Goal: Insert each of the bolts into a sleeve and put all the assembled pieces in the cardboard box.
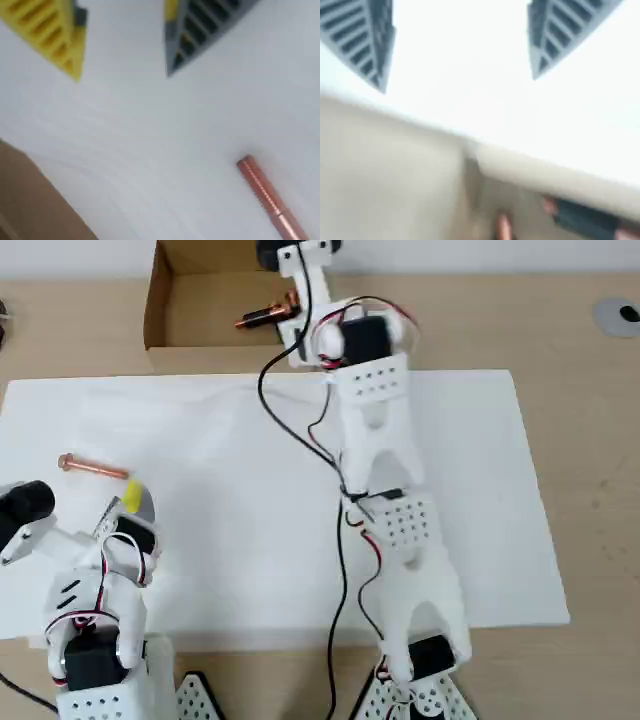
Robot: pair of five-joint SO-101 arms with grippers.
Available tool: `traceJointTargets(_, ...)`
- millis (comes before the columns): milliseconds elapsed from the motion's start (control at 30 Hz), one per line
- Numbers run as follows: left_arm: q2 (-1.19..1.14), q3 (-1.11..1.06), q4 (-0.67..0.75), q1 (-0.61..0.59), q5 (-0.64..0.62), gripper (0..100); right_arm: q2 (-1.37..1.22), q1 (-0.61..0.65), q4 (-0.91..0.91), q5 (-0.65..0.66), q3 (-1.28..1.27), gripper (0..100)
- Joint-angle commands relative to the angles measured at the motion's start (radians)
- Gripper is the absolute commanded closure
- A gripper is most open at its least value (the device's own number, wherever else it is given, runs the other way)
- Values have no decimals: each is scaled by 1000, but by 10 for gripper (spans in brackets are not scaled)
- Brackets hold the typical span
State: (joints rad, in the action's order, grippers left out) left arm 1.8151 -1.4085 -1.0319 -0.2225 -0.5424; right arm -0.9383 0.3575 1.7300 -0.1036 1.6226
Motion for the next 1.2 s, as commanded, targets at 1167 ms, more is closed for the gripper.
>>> traceJointTargets(1167,-972,488,172,-301,-417,840,553,-79,44,956,-1254,775)
